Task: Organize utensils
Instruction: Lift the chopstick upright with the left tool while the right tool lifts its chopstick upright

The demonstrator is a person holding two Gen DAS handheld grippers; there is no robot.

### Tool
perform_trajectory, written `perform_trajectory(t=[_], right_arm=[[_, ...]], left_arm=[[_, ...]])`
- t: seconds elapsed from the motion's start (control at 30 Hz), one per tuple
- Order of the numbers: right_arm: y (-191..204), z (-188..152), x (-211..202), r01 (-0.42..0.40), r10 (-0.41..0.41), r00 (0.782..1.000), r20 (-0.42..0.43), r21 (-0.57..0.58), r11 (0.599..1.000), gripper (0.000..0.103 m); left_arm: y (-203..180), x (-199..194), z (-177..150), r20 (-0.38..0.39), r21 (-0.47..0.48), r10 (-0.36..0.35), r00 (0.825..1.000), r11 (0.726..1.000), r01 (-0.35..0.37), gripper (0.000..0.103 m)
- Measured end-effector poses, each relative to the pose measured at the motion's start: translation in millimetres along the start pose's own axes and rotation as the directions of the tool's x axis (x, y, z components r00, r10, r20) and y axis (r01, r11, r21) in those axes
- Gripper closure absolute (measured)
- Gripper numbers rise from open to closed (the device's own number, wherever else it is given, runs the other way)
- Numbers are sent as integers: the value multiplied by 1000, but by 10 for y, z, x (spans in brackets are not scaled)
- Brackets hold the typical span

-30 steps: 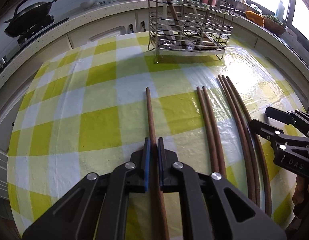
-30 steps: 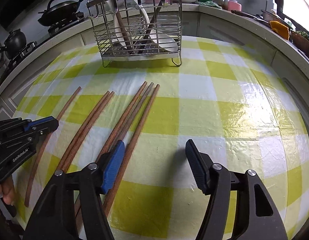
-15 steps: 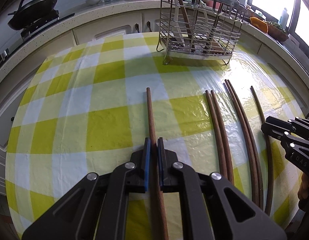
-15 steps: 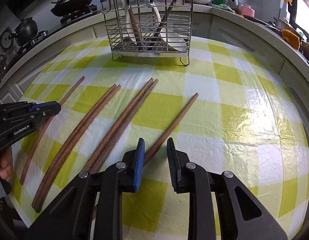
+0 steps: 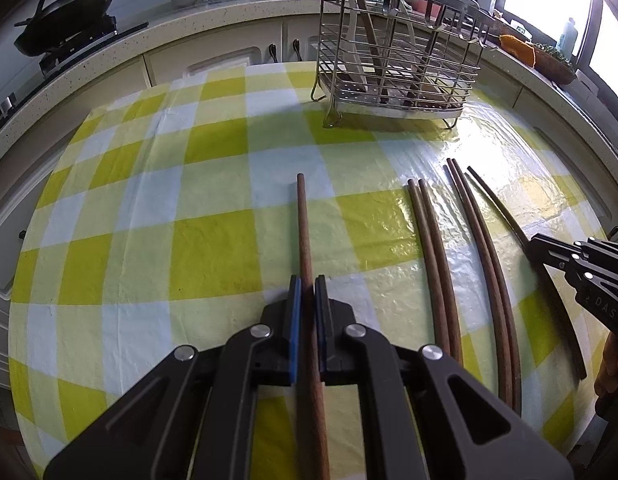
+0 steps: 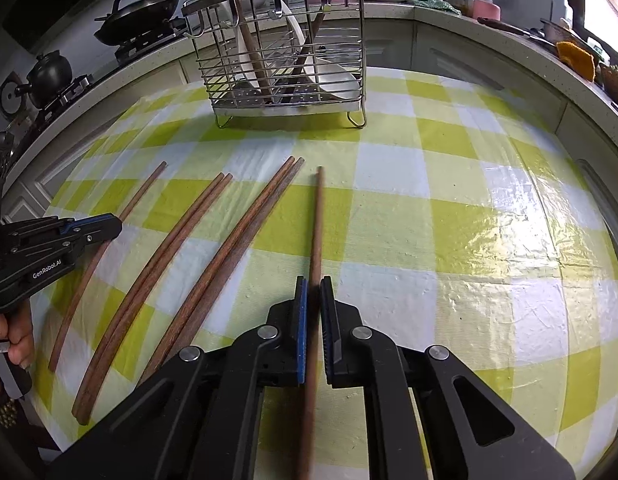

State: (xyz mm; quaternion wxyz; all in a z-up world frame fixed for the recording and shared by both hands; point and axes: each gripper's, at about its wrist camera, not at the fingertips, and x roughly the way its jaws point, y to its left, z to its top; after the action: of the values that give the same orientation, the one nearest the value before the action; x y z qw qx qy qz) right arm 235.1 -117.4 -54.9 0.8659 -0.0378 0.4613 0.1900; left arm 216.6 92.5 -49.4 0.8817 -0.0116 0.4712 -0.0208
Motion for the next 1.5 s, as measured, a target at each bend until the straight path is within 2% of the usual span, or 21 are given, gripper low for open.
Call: perform_trajectory(t=[0.23, 0.5, 0.87, 1.0, 1.3, 1.5], right_arm=[[-34, 3, 3, 23, -23, 1000, -12, -5, 1000, 94], [12, 34, 33, 46, -47, 998, -35, -28, 999, 94], [1, 63, 74, 49, -50, 999, -19, -34, 998, 94], [-22, 60, 66, 41, -41, 999, -10, -27, 999, 94], [-95, 137, -246, 27, -27, 997, 69, 5, 1000, 95], [-101, 227, -576, 24, -25, 989, 143, 10, 1000, 95]], left_arm=[[5, 7, 0, -4, -16, -19, 1000, 1000, 19, 96], [-39, 13, 4, -10, 10, -2, 1000, 1000, 3, 94], [-98, 9, -19, -3, 45, 40, 999, 998, -40, 96], [-63, 1, -7, -7, 27, 27, 1000, 999, -27, 96], [-36, -337, 103, 81, -10, 3, 997, 1000, -3, 97], [-69, -662, 227, 173, -33, -27, 985, 999, 33, 97]])
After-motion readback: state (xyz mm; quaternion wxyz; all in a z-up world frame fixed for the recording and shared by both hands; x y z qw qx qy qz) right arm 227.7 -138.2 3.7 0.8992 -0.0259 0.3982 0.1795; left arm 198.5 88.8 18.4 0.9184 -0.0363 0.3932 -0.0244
